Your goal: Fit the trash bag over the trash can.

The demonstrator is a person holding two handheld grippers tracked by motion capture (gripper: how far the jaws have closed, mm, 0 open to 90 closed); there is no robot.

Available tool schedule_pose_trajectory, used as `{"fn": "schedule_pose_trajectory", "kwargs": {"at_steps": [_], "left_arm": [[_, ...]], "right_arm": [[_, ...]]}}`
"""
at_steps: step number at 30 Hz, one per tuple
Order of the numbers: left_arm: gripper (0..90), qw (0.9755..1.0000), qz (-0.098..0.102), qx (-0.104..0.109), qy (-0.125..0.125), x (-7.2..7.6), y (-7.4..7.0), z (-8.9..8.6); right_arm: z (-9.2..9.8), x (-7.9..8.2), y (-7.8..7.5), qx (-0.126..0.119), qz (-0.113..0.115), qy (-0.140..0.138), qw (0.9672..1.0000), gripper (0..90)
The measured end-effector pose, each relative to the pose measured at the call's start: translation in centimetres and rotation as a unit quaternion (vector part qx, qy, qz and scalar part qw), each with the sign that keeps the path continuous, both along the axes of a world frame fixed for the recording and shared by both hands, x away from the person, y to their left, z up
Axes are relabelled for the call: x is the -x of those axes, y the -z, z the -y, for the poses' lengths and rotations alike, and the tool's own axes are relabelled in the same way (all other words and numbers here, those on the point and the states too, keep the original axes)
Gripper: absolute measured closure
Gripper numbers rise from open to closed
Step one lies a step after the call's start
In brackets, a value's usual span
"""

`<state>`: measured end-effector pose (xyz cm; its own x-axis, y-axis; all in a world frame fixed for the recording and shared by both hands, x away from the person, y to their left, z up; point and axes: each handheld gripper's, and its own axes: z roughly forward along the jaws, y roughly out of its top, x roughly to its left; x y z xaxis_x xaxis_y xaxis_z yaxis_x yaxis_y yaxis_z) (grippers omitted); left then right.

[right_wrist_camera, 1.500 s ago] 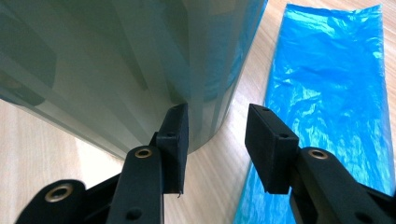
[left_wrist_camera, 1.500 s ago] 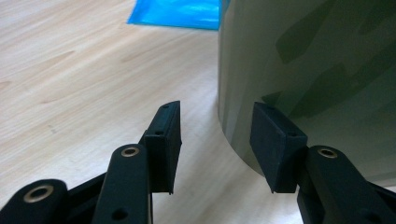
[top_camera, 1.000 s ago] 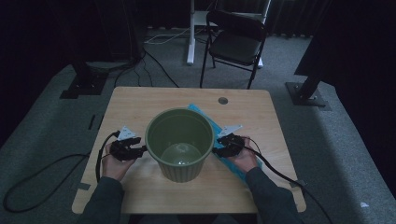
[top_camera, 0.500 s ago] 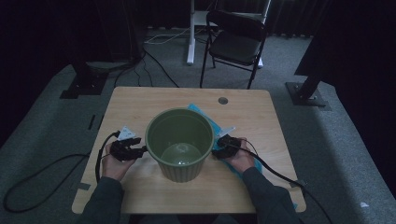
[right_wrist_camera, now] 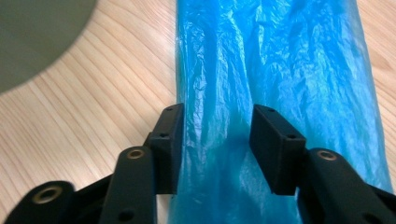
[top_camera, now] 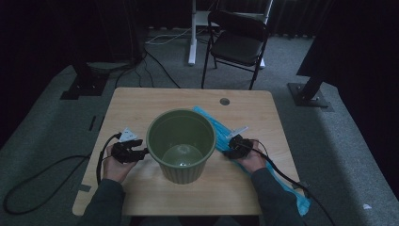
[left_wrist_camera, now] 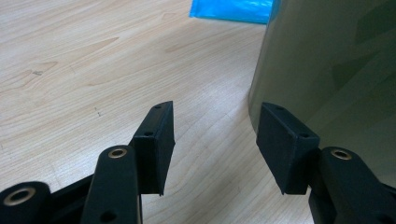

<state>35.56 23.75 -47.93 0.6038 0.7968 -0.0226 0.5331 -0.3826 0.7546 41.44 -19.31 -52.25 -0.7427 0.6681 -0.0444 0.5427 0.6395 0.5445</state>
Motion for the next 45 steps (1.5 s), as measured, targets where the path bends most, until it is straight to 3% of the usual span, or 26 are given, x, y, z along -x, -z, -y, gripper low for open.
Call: {"fn": "schedule_pose_trajectory", "kwargs": {"at_steps": [4,7,12,20,26,28,35,37,45], "left_arm": [[46.3,1.0000,0.002,0.000,0.000,0.0,0.0,0.0],[46.1,1.0000,0.000,-0.001,0.001,-0.1,0.0,0.1],[46.0,1.0000,0.000,-0.001,0.001,-0.1,0.1,0.2],[45.9,1.0000,-0.002,0.000,0.001,-0.1,0.0,0.1],[45.7,1.0000,0.000,0.001,0.002,0.0,0.0,0.0],[45.6,1.0000,0.000,0.003,0.002,0.0,0.0,-0.1],[45.5,1.0000,0.000,0.003,0.003,0.0,0.1,0.1],[45.5,1.0000,0.000,0.002,0.003,0.0,0.1,0.1],[45.5,1.0000,-0.004,0.003,0.007,-0.1,0.2,0.3]], "right_arm": [[0.7,0.2,-0.2,0.007,-0.002,0.000,1.0000,55.3],[0.6,0.1,-0.5,-0.012,0.001,-0.005,0.9999,50.2],[-0.6,-0.7,-1.0,-0.032,0.013,-0.009,0.9994,42.9],[-2.9,-3.1,-0.7,-0.044,0.009,0.001,0.9990,40.4],[-3.6,-4.7,0.1,-0.031,-0.011,0.012,0.9994,39.1],[-3.5,-5.0,0.3,-0.041,-0.020,0.021,0.9988,38.6],[-3.5,-5.2,0.3,-0.019,-0.013,0.019,0.9996,37.4],[-3.5,-5.2,0.3,-0.017,-0.013,0.020,0.9996,40.1],[-2.6,-5.6,-0.1,-0.011,-0.016,0.052,0.9985,73.6]]}}
